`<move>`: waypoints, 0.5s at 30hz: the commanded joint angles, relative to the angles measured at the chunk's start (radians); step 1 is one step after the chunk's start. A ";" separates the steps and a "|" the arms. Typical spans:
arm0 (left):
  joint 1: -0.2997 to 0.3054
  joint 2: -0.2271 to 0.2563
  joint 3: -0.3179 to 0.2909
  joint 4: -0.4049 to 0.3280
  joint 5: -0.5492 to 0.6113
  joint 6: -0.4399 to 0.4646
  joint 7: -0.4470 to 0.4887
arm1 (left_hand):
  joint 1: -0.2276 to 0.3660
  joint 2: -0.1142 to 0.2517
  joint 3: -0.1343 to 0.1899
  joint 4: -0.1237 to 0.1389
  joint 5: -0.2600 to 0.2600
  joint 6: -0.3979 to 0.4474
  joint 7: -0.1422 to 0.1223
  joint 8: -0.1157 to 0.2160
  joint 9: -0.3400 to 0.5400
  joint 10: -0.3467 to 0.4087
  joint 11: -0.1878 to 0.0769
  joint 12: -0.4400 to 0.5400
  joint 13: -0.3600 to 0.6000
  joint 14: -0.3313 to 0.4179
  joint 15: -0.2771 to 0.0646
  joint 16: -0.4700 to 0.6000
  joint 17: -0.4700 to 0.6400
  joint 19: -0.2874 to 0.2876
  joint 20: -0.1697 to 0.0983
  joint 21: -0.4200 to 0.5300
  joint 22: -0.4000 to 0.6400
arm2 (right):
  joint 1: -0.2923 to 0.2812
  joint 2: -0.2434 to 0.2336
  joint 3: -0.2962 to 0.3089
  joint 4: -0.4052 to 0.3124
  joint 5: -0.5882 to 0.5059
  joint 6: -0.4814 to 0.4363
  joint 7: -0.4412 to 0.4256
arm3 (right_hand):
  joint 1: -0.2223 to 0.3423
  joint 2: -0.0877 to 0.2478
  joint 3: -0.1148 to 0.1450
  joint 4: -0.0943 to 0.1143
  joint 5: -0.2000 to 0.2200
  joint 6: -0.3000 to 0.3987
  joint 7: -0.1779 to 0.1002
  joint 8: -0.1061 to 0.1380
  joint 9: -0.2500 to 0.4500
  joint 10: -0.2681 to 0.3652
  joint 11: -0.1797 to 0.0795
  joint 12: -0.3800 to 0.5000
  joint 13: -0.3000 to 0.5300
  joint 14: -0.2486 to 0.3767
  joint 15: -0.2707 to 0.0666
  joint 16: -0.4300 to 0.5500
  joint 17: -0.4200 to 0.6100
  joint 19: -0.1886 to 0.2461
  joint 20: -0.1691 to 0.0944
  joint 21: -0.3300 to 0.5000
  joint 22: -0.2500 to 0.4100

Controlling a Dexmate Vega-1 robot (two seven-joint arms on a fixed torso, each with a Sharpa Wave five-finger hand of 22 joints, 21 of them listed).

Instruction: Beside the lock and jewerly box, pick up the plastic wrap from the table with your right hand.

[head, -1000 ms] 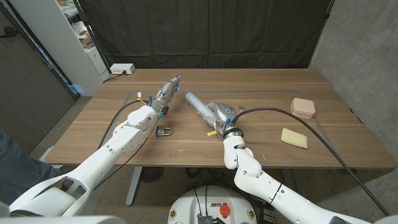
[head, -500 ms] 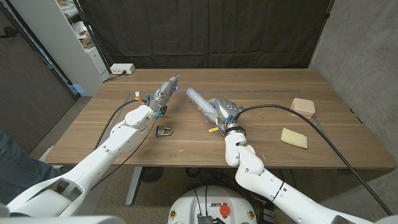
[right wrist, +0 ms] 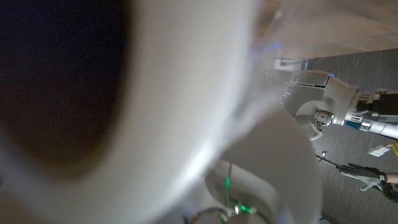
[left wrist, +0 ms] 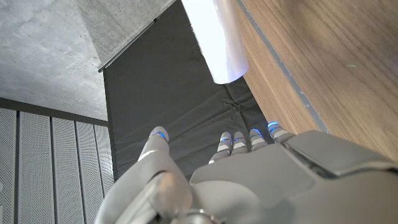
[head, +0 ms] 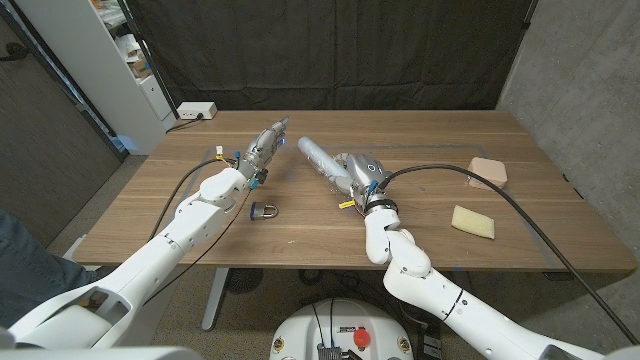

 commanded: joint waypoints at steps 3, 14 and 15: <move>0.002 0.005 0.002 -0.011 0.007 0.004 0.002 | 0.010 -0.001 0.003 -0.003 -0.002 0.000 0.005 0.003 0.006 -0.008 0.002 0.003 0.001 -0.066 0.006 0.003 0.004 -0.142 0.005 0.007 0.004 | 0.020 -0.032 0.008 -0.012 0.011 0.060 -0.001 | 0.072 0.078 -0.009 0.002 -0.002 0.006 -0.007 -0.005 0.003 0.022 -0.029 0.004 0.002 -0.009 -0.093 0.008 0.000 -0.010 -0.001 0.007 0.002; 0.004 0.006 0.003 -0.018 0.008 0.008 0.005 | 0.011 0.000 0.003 -0.004 -0.002 0.000 0.005 0.003 0.006 -0.008 0.001 0.003 0.001 -0.067 0.006 0.003 0.003 -0.144 0.005 0.007 0.004 | 0.046 -0.041 0.019 -0.007 0.024 0.107 -0.002 | 0.065 0.075 -0.022 0.006 0.000 0.008 -0.014 -0.007 0.004 0.025 -0.038 0.007 0.005 -0.013 -0.096 0.022 -0.002 -0.015 -0.004 0.016 0.002; 0.004 0.006 0.003 -0.018 0.008 0.008 0.004 | 0.011 0.000 0.003 -0.004 -0.002 0.000 0.005 0.004 0.006 -0.009 0.000 0.003 0.001 -0.067 0.005 0.003 0.003 -0.144 0.004 0.007 0.004 | 0.046 -0.041 0.019 -0.007 0.024 0.107 -0.002 | 0.065 0.074 -0.023 0.007 0.000 0.008 -0.014 -0.008 0.004 0.025 -0.036 0.006 0.004 -0.012 -0.096 0.023 -0.002 -0.014 -0.005 0.017 0.002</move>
